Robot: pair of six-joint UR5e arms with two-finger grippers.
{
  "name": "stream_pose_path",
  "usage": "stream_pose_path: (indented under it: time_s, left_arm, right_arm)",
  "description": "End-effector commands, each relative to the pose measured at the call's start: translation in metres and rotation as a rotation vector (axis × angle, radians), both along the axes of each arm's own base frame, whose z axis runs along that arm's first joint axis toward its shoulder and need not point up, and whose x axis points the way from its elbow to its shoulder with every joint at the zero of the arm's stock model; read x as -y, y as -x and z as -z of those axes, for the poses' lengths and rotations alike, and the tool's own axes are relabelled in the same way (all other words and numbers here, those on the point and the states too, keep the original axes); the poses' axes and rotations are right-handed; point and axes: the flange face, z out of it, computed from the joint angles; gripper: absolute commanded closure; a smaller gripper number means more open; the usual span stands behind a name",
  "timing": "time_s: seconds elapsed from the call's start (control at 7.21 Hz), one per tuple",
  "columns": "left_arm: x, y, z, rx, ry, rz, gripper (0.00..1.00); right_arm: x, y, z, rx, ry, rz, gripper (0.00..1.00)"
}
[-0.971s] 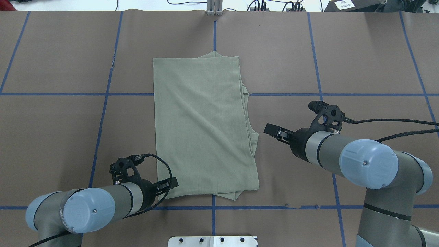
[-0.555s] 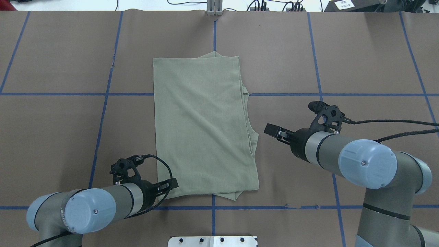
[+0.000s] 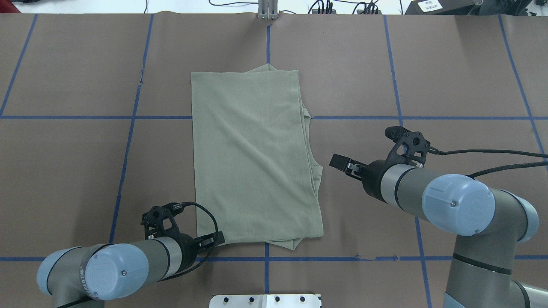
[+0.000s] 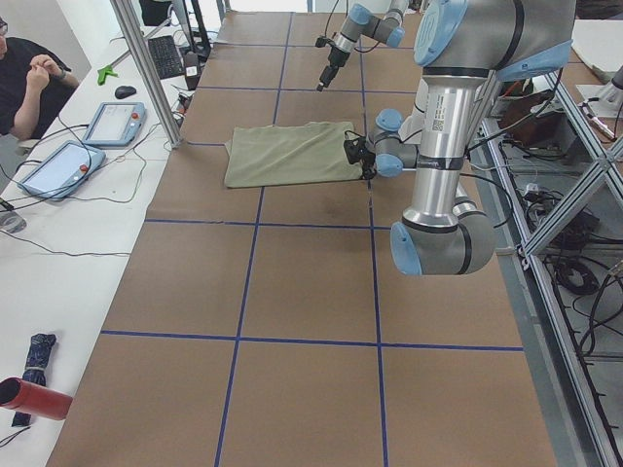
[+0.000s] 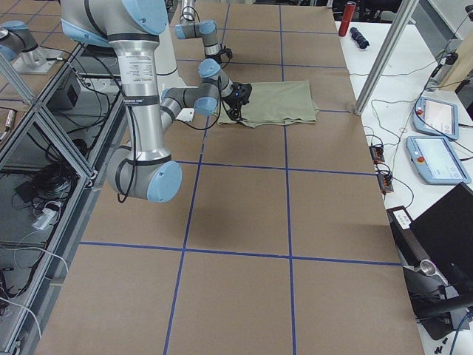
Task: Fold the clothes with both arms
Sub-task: 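Lower both grippers to the shirt's side edges nearest the robot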
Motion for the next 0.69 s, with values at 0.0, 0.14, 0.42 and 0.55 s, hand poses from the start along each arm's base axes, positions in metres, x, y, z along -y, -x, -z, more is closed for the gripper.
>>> stream_pose_path:
  time_s: [0.0,0.14,0.42,0.55]
  left_arm:
    - [-0.001,-0.002,0.001,-0.001,0.001,-0.002,0.21]
    - [-0.002,-0.004,0.001,-0.002,0.003,-0.001,0.26]
    - [-0.001,-0.007,-0.004,0.000,0.036,0.020,0.80]
    - [0.000,-0.006,-0.004,0.000,0.036,0.022,1.00]
  right_arm:
    - [-0.001,0.001,0.000,-0.001,-0.002,0.000,0.00]
    - [-0.001,0.001,0.000,0.000,-0.001,-0.001,0.00]
    - [-0.003,0.004,-0.002,-0.001,0.007,-0.001,0.00]
    - [-0.008,0.013,-0.006,-0.007,0.012,-0.020,0.00]
